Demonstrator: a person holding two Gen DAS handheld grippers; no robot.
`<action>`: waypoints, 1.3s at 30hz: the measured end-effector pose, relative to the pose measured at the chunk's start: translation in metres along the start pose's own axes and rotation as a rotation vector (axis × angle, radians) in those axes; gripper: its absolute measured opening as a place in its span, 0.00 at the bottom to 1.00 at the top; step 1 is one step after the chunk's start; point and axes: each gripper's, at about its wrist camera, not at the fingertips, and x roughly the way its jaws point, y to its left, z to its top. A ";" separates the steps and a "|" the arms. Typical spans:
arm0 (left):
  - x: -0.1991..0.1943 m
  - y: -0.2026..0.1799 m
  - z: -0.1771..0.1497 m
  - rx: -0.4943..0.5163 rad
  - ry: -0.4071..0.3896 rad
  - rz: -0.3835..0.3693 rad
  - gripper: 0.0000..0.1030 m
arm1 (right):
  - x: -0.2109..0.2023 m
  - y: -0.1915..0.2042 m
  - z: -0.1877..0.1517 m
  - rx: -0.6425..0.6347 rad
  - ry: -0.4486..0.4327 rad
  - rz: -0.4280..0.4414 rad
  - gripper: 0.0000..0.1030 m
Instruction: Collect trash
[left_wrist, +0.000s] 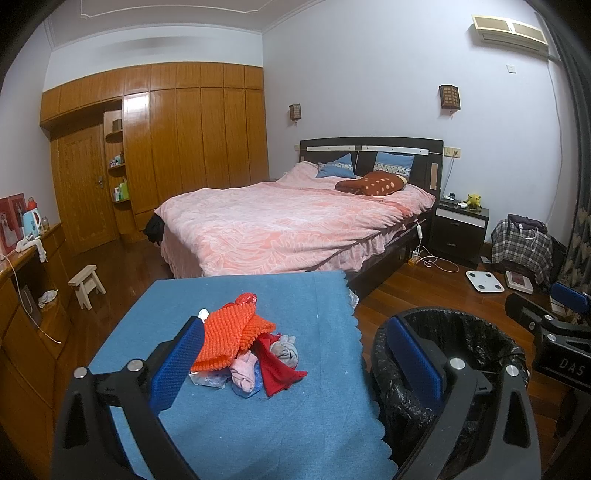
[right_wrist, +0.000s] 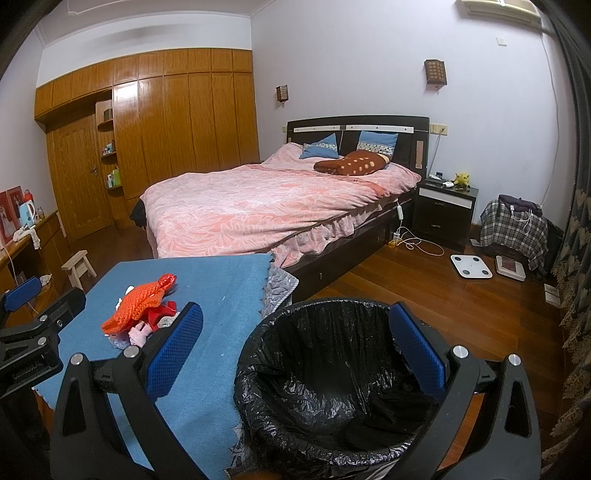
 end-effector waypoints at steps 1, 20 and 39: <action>0.000 0.000 0.000 0.000 0.000 0.000 0.94 | 0.000 0.000 0.000 0.000 0.000 0.000 0.95; -0.003 -0.002 0.002 0.000 0.003 -0.001 0.94 | 0.001 0.002 -0.001 -0.001 0.005 0.001 0.95; 0.001 0.001 -0.001 0.001 0.007 0.000 0.94 | 0.005 0.007 -0.007 0.000 0.007 0.000 0.95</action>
